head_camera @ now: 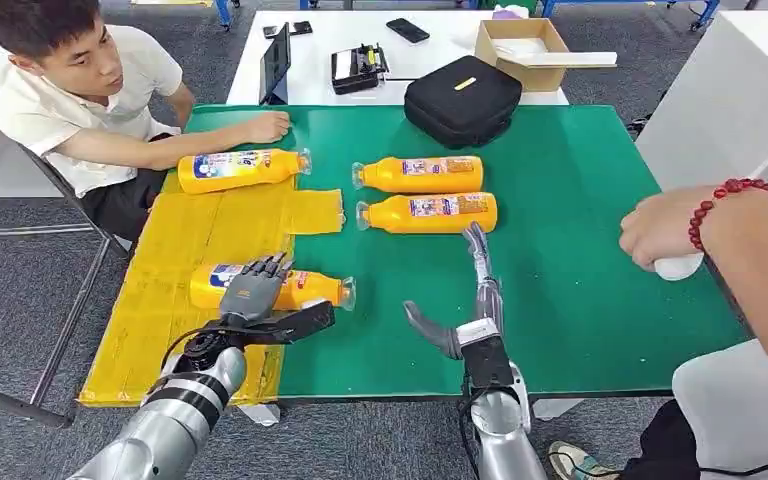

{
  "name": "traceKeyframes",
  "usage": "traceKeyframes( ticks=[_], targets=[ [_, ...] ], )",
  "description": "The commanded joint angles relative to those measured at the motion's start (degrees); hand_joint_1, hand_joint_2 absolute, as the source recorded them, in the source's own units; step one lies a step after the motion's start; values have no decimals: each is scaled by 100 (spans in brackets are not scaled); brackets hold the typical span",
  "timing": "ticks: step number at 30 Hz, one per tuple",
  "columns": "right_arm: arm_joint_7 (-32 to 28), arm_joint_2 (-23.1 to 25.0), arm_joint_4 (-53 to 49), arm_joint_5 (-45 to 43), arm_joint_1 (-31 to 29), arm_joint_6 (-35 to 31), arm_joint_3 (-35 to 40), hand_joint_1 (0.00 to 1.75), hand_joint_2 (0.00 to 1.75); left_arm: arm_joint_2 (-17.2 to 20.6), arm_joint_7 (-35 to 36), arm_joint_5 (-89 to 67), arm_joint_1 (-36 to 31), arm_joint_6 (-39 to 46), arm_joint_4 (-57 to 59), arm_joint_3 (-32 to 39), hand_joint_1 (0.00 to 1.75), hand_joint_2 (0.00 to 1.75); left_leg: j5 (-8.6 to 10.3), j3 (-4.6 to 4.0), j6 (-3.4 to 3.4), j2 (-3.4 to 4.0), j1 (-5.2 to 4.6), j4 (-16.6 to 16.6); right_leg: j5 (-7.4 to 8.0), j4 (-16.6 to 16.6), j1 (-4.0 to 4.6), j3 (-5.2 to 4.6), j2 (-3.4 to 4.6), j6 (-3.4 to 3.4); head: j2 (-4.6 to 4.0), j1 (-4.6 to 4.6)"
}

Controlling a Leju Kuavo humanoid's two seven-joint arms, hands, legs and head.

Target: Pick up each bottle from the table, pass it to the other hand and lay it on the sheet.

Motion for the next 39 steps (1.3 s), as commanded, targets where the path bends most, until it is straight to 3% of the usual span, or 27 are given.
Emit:
traceKeyframes(
  ticks=[1, 5, 6, 13, 14, 17, 18, 19, 30, 39],
  targets=[
    [-26, -371, 847, -319, -474, -292, 336, 0, 175, 412, -529, 186, 207, -784, 1054, 124, 0, 175, 6, 20, 2, 51, 2, -25, 21, -28, 7, 7, 39, -26, 0, 0],
    [-26, -415, 780, -338, -418, -401, 362, 0, 175, 281, -761, 308, 247, -434, 876, 94, 0, 175, 10, 34, 3, 40, 3, -27, 23, -30, 8, 28, 29, -29, 0, 0],
    [-26, -409, 751, -324, -397, -379, 340, 0, 175, 246, -715, 321, 233, -466, 848, 65, 0, 175, 4, 52, 1, -1, -4, -16, 4, -15, -1, 43, -4, -15, 0, 0],
    [-26, -291, 461, -47, -199, -371, 84, 0, 175, 23, -749, 251, 307, 316, 265, -454, 0, 175, 0, 5, 4, 6, 5, -28, 5, -36, 11, -53, -7, -37, 0, 0],
    [-26, -278, 365, -13, -150, -335, 43, 0, 175, -27, -686, 263, 326, 233, 140, -518, 0, 175, 1, 50, -5, -20, 0, -16, -8, -20, 3, -5, -23, -28, 0, 0],
    [-26, -270, 371, 2, -150, -311, 20, 0, 175, -10, -665, 278, 348, 205, 100, -539, 0, 175, -11, 70, 1, -17, -3, -8, -11, -10, 0, 36, -22, -22, 0, 0],
    [-26, -260, 374, 18, -153, -293, 5, 0, 175, 4, -656, 298, 361, 196, 78, -560, 0, 175, -5, 43, 3, 5, 5, -18, 1, -28, 11, 9, -12, -42, 0, 0],
    [-26, -254, 380, 24, -156, -287, 1, 0, 175, 14, -660, 309, 369, 201, 75, -568, 0, 175, -3, 47, 7, -19, -1, -8, -9, -13, 3, 49, -26, -28, 0, 0],
    [-26, -234, 379, 55, -157, -275, -31, 0, 175, 26, -698, 358, 381, 320, 46, -623, 0, 175, -3, 19, 7, 9, 1, -9, -1, -15, 7, 14, -7, -34, 0, 0],
    [-25, -85, -66, 253, 98, -240, -297, 0, 175, -153, -655, 497, 941, 754, -1969, -1634, 0, 175, -5, -5, 8, -17, 1, 3, -10, -4, 5, -4, -30, -26, 0, 0]
  ],
)
